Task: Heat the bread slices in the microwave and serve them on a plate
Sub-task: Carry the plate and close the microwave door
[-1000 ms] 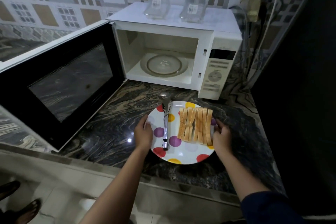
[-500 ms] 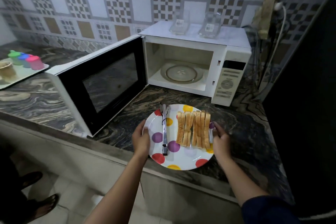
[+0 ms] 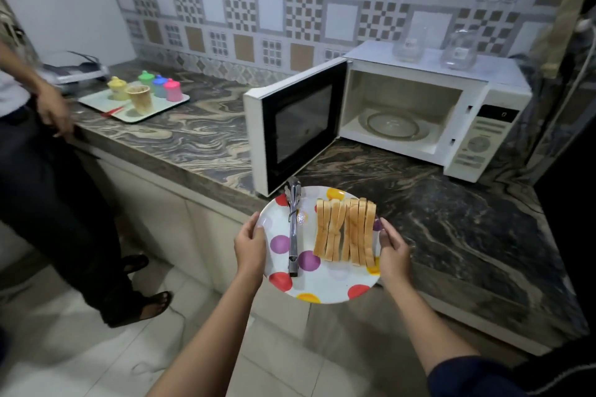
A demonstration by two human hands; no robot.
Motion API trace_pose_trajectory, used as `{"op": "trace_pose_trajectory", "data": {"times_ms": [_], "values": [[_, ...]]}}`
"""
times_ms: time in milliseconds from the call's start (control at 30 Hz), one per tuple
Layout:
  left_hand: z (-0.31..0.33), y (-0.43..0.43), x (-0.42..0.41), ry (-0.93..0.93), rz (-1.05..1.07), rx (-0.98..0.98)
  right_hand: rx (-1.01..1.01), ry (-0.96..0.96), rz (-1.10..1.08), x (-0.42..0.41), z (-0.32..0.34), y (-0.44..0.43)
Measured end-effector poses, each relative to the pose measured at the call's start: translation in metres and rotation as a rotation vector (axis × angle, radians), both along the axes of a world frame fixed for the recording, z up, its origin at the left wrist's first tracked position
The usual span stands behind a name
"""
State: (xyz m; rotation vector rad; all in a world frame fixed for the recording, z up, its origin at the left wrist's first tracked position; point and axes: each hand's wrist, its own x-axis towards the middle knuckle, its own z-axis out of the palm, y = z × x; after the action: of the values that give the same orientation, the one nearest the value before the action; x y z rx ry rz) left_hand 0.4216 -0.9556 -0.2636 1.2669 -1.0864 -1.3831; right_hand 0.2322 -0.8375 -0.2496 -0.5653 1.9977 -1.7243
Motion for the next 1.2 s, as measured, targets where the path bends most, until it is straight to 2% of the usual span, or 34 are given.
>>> {"op": "trace_pose_trajectory", "data": {"times_ms": [400,667,1033,1200], "values": [[0.011,0.0,0.17,0.049,0.2,-0.054,-0.029,-0.027,0.218,0.149,-0.006,-0.044],[0.018,-0.052,0.246,0.014,0.338,-0.037,-0.038,-0.031,0.337,0.216,0.003,-0.127],[0.015,-0.222,0.26,-0.045,0.357,-0.065,-0.089,-0.032,0.339,0.226,0.009,-0.295],[0.018,-0.294,0.239,0.019,0.373,-0.075,-0.071,-0.022,0.3,0.211,0.017,-0.363]]}}
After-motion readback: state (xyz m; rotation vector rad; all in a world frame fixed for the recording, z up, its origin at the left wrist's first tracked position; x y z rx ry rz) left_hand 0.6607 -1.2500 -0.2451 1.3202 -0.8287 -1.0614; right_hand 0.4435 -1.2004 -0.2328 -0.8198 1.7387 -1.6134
